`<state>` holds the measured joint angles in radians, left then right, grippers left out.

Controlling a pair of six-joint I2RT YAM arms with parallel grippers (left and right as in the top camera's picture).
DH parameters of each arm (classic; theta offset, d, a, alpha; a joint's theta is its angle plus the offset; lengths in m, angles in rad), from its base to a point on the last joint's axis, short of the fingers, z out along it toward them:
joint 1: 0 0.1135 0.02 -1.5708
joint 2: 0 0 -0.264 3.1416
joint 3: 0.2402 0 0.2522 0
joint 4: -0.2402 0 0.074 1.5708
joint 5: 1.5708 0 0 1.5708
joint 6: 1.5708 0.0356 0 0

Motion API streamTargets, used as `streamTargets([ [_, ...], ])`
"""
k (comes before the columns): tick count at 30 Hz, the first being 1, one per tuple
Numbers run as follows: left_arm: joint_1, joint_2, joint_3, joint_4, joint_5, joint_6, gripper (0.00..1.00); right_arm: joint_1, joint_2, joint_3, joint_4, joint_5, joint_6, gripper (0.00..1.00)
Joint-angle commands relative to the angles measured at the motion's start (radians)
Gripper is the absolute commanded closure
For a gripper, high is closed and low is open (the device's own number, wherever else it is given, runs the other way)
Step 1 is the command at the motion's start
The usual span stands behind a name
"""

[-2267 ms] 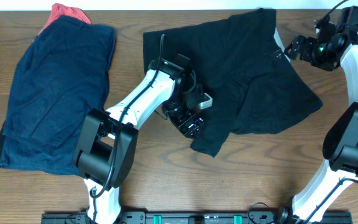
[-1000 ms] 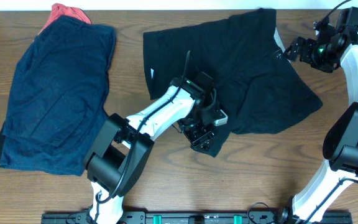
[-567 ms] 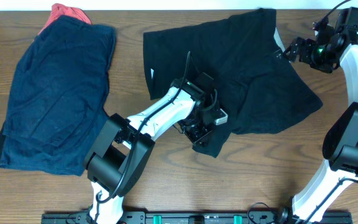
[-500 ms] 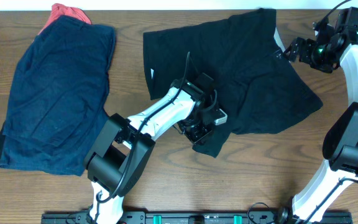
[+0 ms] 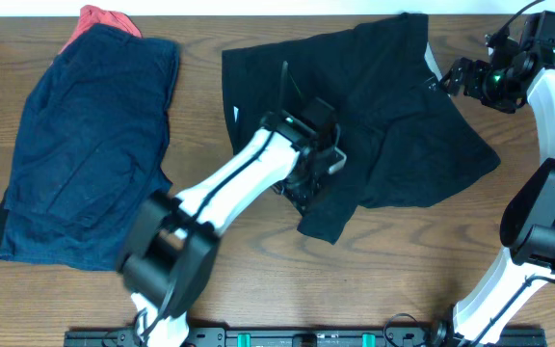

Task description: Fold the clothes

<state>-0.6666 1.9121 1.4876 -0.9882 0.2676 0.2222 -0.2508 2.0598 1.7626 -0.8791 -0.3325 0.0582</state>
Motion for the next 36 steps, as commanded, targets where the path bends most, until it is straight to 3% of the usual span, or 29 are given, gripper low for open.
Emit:
streamTargets([
  [1,0.012,-0.078,0.031,-0.018,-0.063,-0.047,0.94,0.011,-0.008,0.009,-0.004,0.003,-0.015,0.01],
  [2,0.014,-0.077,0.03,-0.029,-0.063,-0.058,0.92,0.011,-0.008,0.009,-0.004,0.003,-0.015,0.01],
  [5,0.017,-0.047,-0.007,-0.036,-0.043,-0.079,0.54,0.011,-0.008,0.009,-0.005,0.003,-0.015,0.01],
  [8,0.017,-0.002,-0.042,-0.036,0.01,-0.078,0.45,0.011,-0.008,0.009,-0.013,0.003,-0.015,0.01],
  [24,0.012,0.111,-0.078,0.04,0.256,-0.036,0.37,0.011,-0.008,0.009,-0.031,0.003,-0.033,0.01],
  [31,0.005,0.146,-0.078,0.041,0.271,-0.036,0.34,0.011,-0.008,0.009,-0.031,0.003,-0.033,0.01],
  [34,0.003,0.147,-0.078,0.041,0.271,-0.036,0.36,0.011,-0.008,0.009,-0.03,0.003,-0.033,0.01],
  [36,0.002,0.147,-0.078,0.041,0.271,-0.037,0.48,0.011,-0.008,0.009,-0.03,0.003,-0.033,0.01],
])
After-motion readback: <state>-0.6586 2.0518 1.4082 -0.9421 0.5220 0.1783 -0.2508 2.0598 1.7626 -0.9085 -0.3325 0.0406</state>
